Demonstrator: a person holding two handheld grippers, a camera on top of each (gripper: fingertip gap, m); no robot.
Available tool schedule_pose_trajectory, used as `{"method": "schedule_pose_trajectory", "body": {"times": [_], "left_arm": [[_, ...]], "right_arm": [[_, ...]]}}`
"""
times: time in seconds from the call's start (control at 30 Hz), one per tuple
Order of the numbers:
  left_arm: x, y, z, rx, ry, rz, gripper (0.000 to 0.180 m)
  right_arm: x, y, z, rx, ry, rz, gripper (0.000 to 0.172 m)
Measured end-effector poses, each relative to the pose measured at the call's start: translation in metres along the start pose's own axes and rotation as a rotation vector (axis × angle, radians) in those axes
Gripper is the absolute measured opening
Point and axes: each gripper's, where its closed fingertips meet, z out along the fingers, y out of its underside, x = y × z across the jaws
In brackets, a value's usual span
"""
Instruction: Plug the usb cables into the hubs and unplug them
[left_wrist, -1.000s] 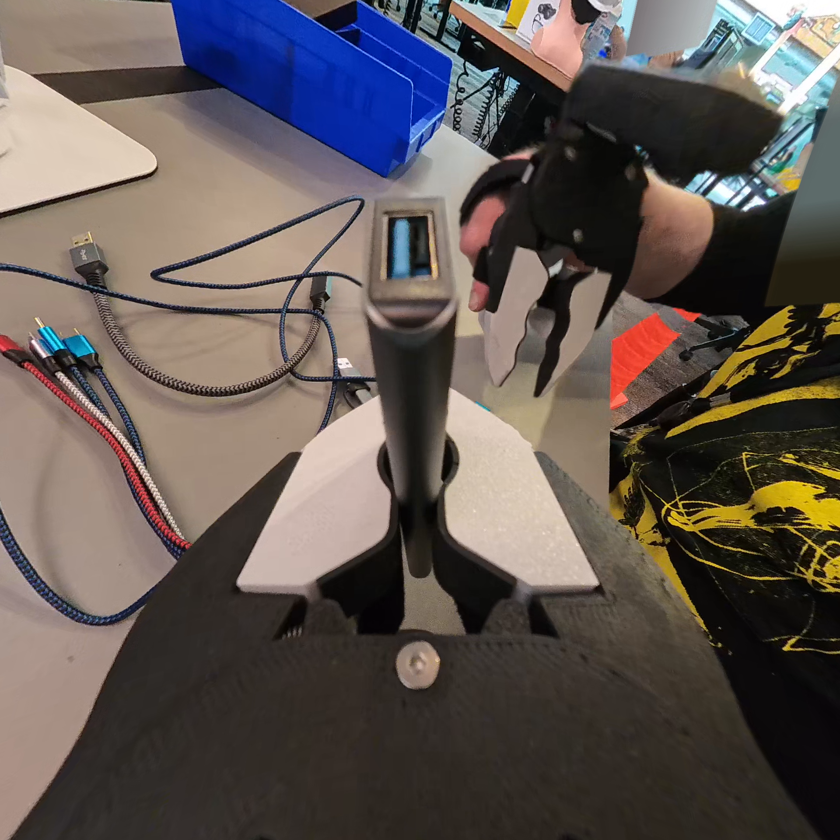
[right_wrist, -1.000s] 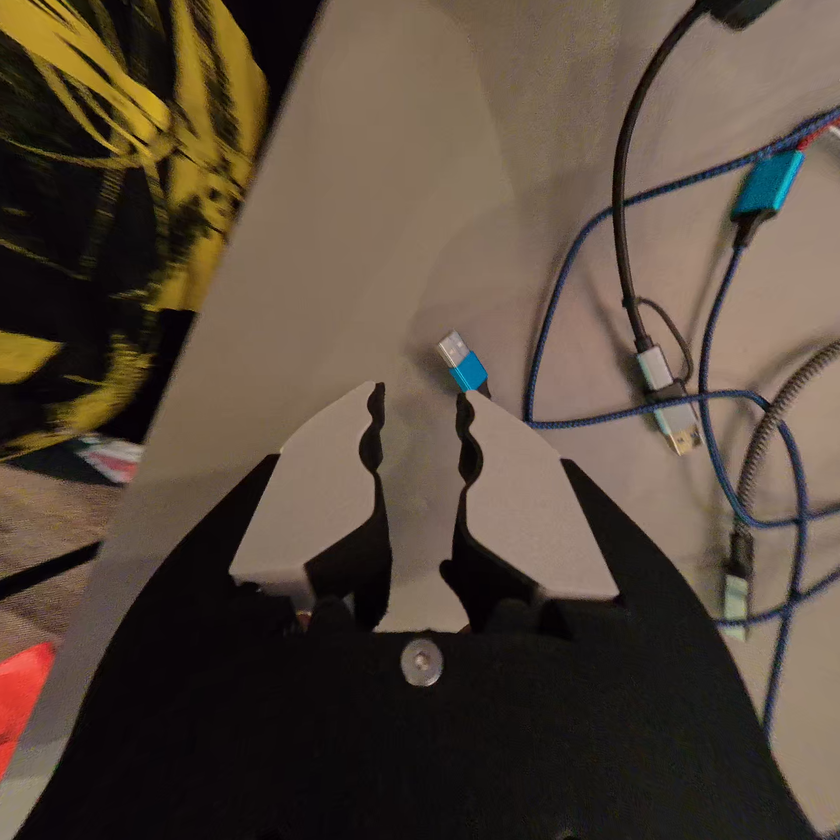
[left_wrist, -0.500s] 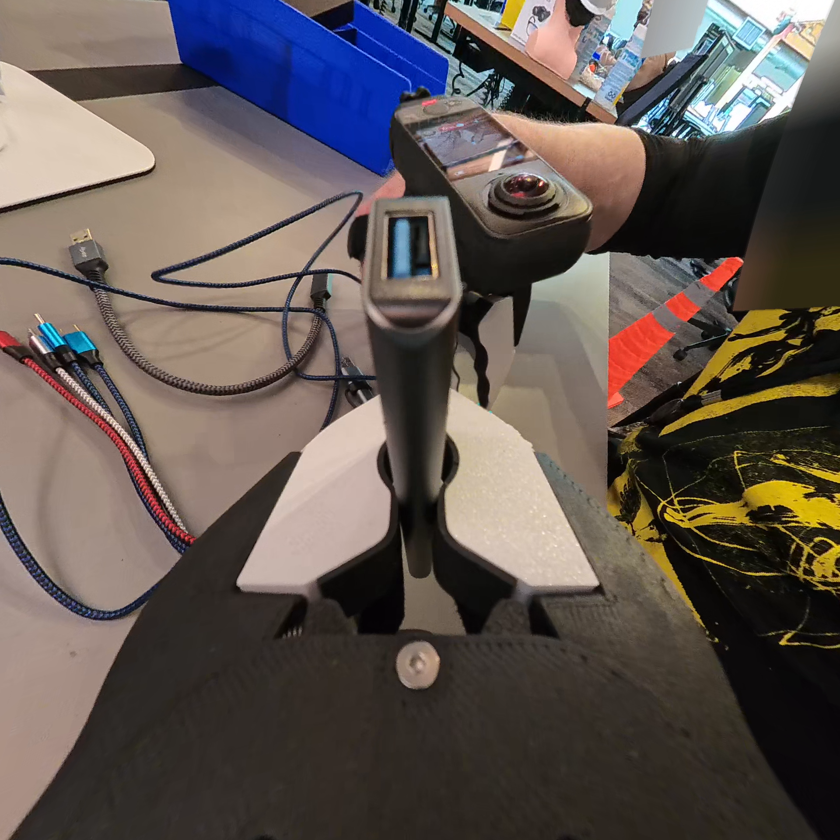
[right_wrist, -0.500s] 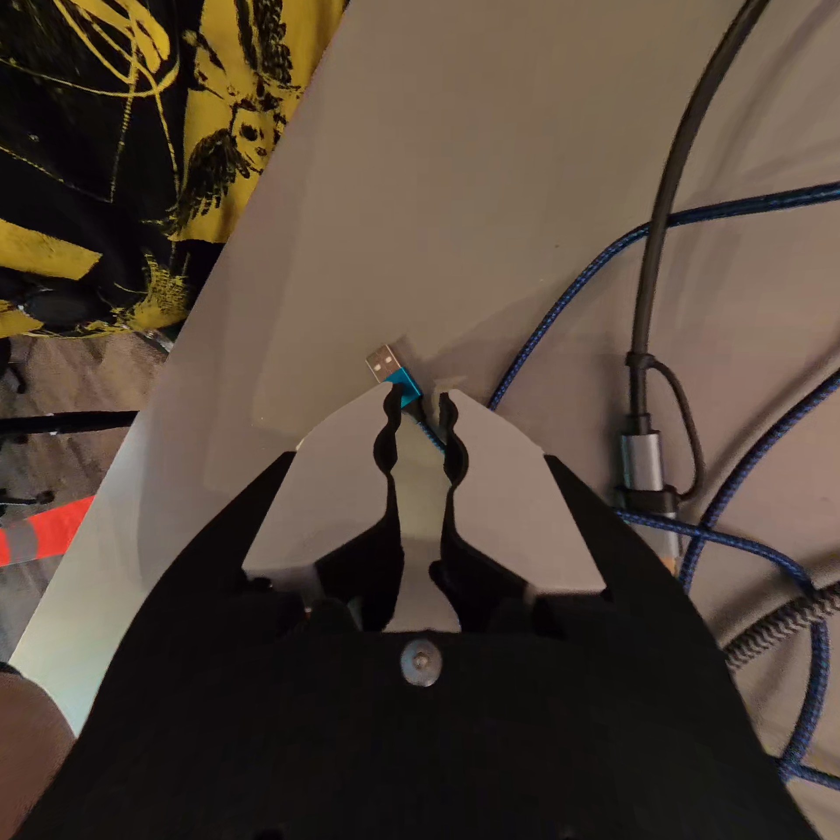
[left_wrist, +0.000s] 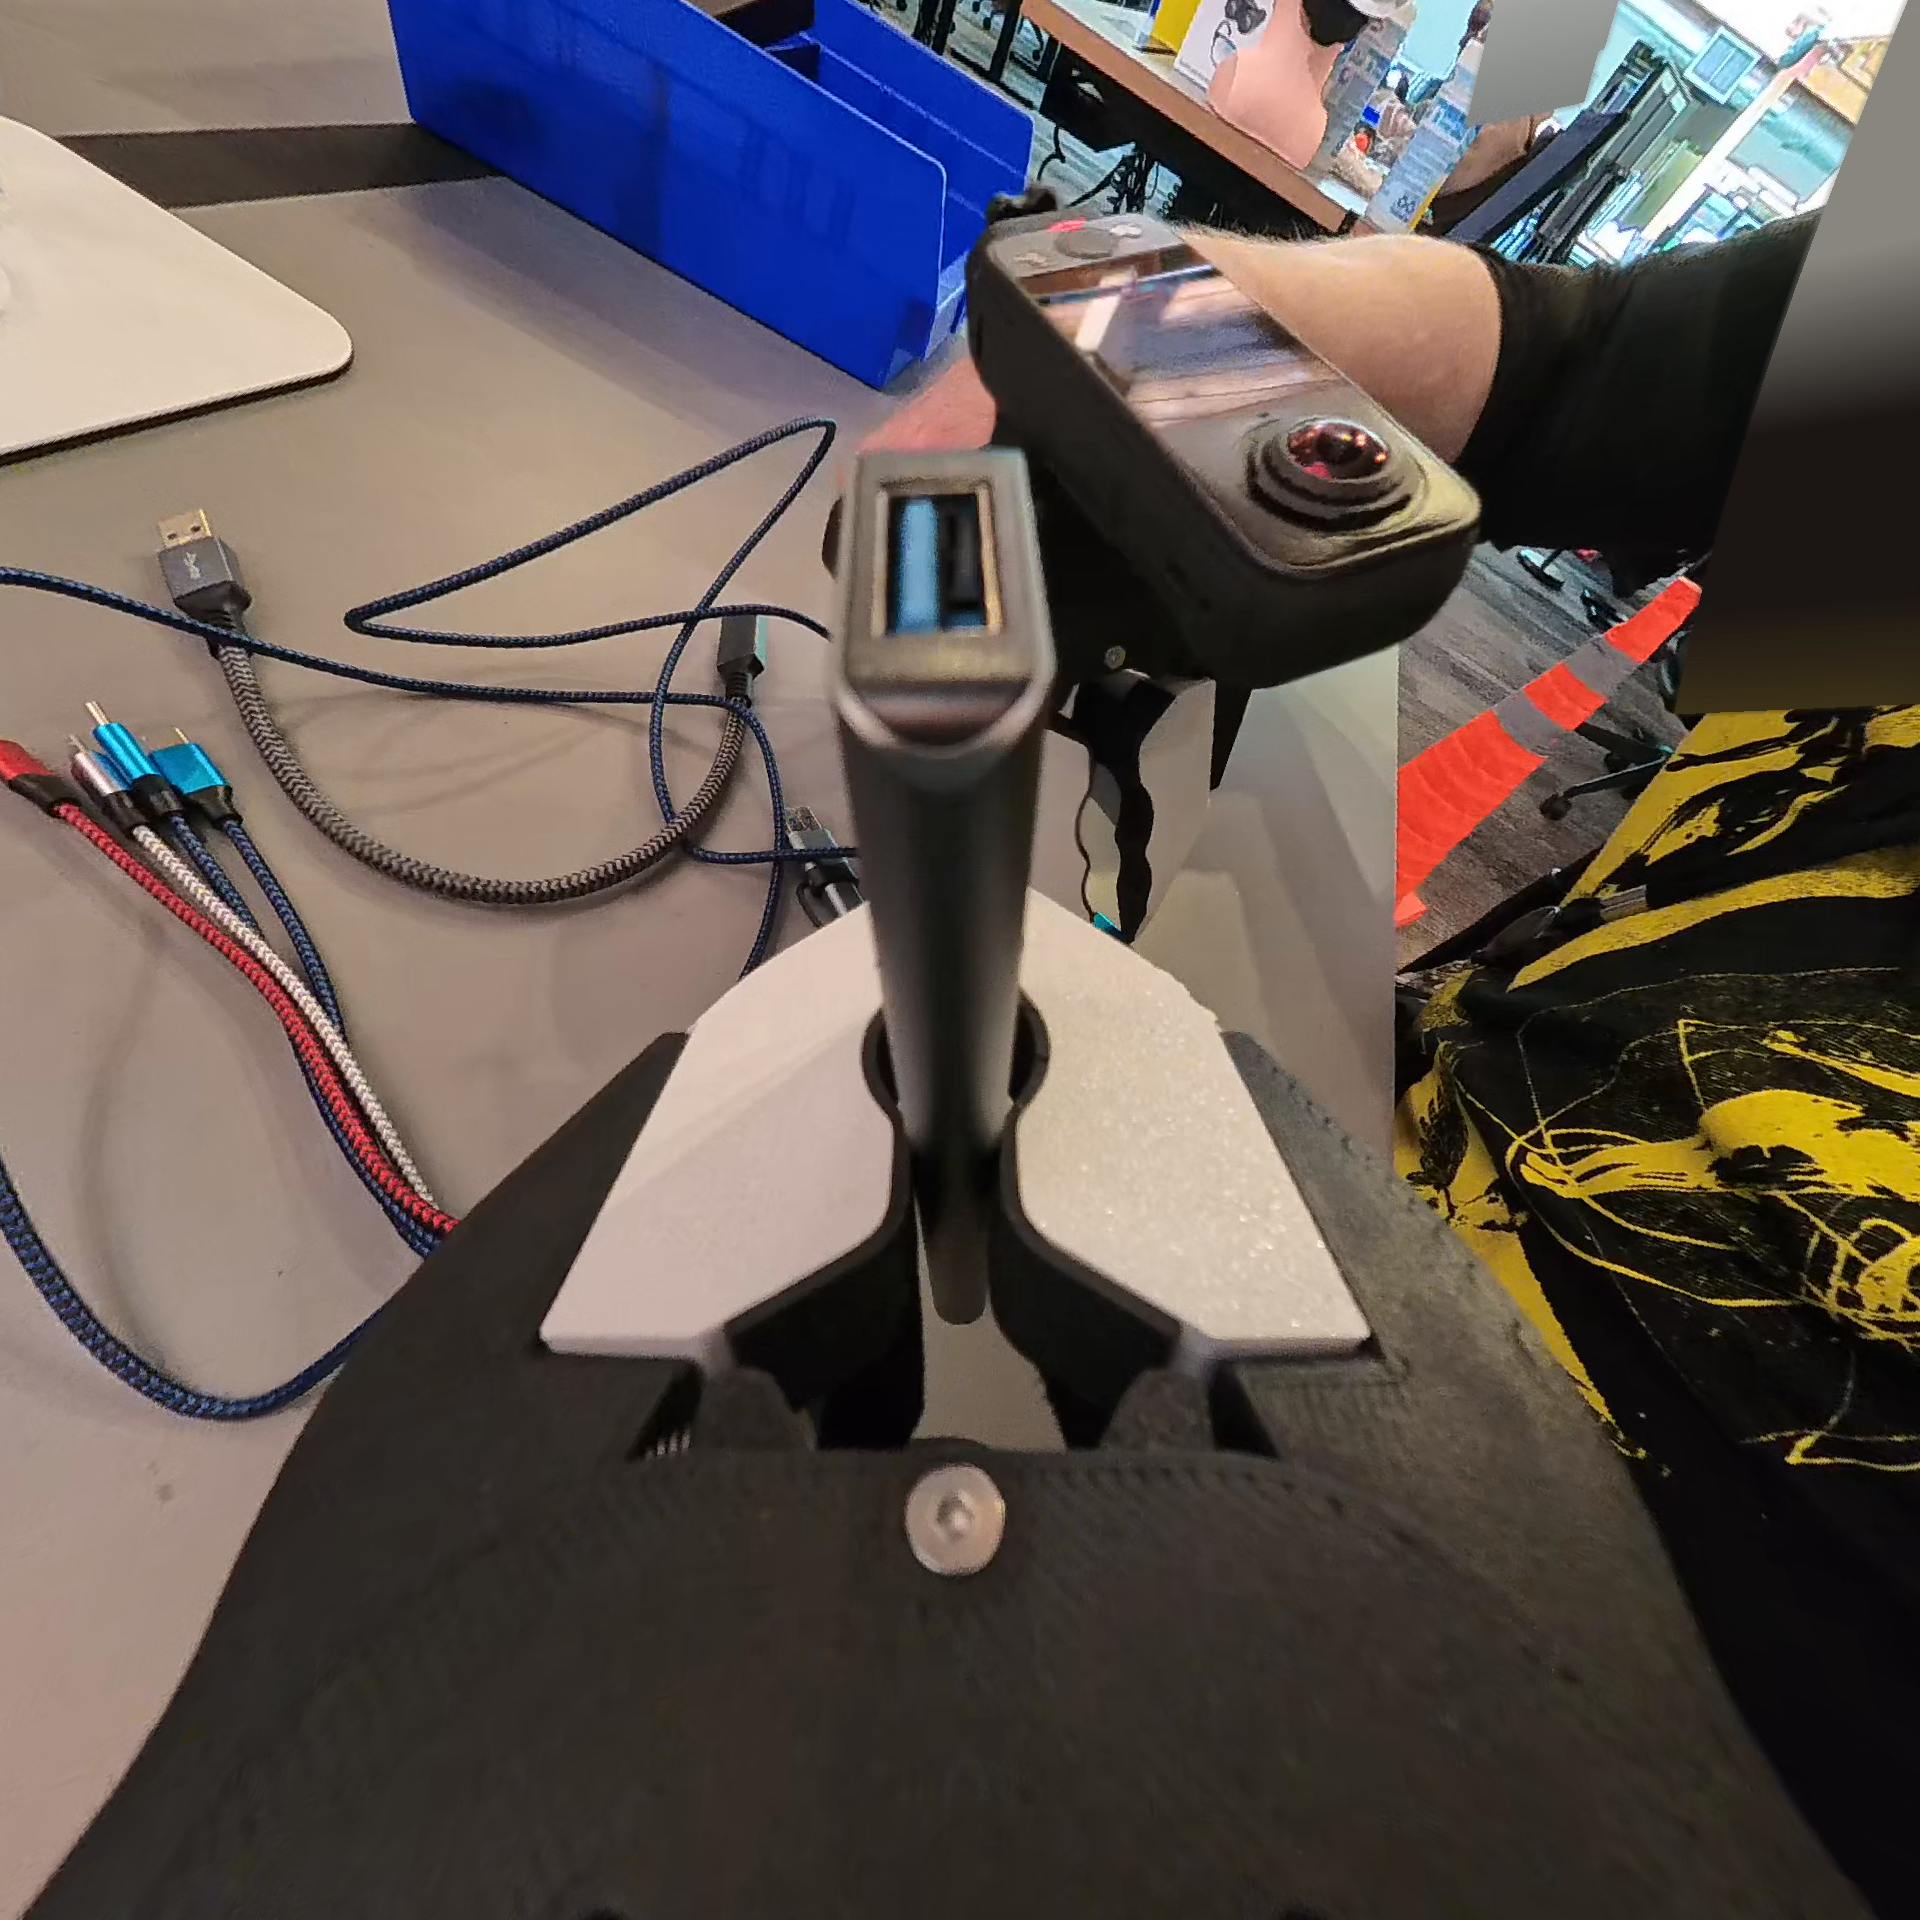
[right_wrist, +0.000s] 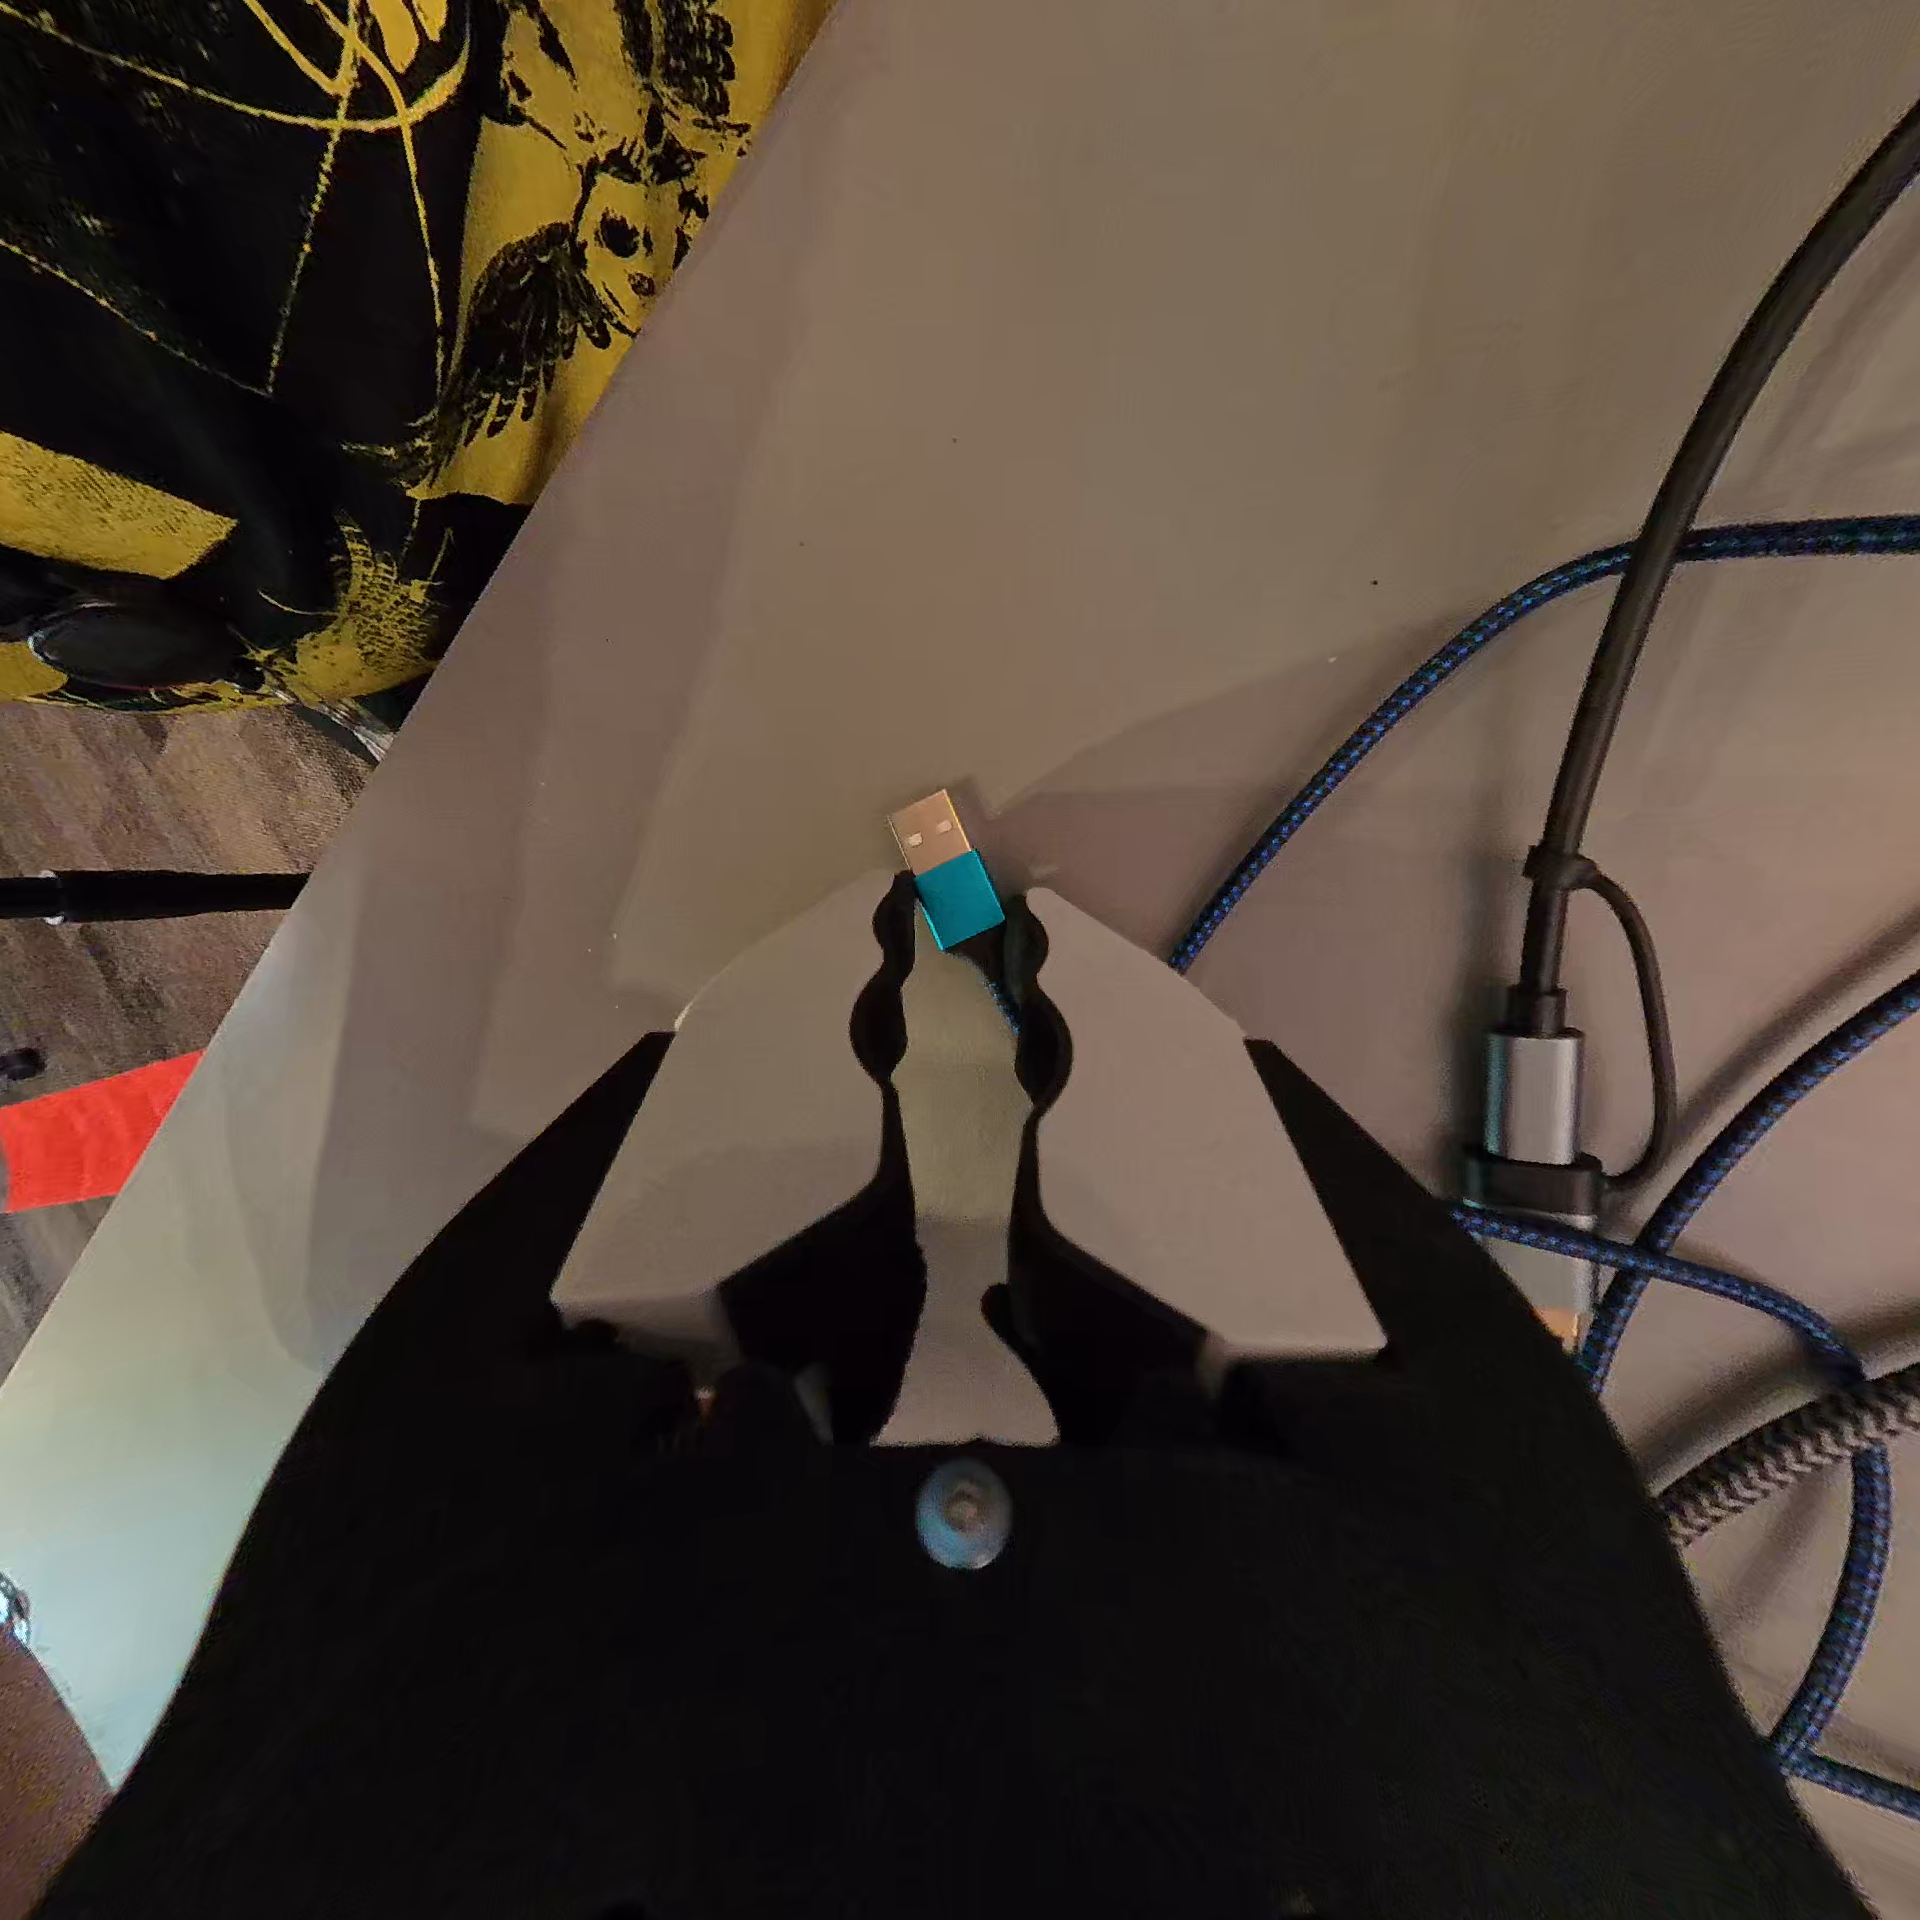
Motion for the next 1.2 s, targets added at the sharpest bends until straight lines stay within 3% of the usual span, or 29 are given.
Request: {"method": "schedule_pose_trajectory", "body": {"times": [0.03,0.13,0.37,0.53,0.83,0.93,1.1,1.2], "left_arm": [[0.001,0.0,0.001,-0.002,0.002,0.001,0.01],[0.003,0.0,0.002,-0.005,0.006,0.006,0.01],[0.004,0.002,0.003,-0.006,0.02,-0.012,0.011],[0.005,0.003,0.007,-0.014,0.039,-0.037,0.011],[0.012,0.003,0.013,-0.022,0.066,-0.042,0.011],[0.015,0.004,0.015,-0.033,0.078,-0.039,0.011],[0.019,0.008,0.017,-0.064,0.084,-0.027,0.011],[0.018,0.008,0.013,-0.066,0.076,-0.028,0.011]], "right_arm": [[0.0,0.0,0.0,0.008,-0.008,0.011,0.016],[0.0,-0.003,0.001,0.027,-0.007,0.013,0.015],[0.001,-0.005,0.0,0.072,0.2,-0.028,0.011],[0.006,-0.013,-0.012,0.127,0.417,-0.032,0.011],[0.015,-0.019,-0.049,0.085,0.893,-0.062,0.011],[0.016,-0.024,-0.065,0.082,1.019,-0.077,0.0],[0.023,-0.016,-0.063,0.095,1.001,-0.007,0.0],[0.033,-0.016,-0.082,0.255,0.974,0.114,0.0]]}}
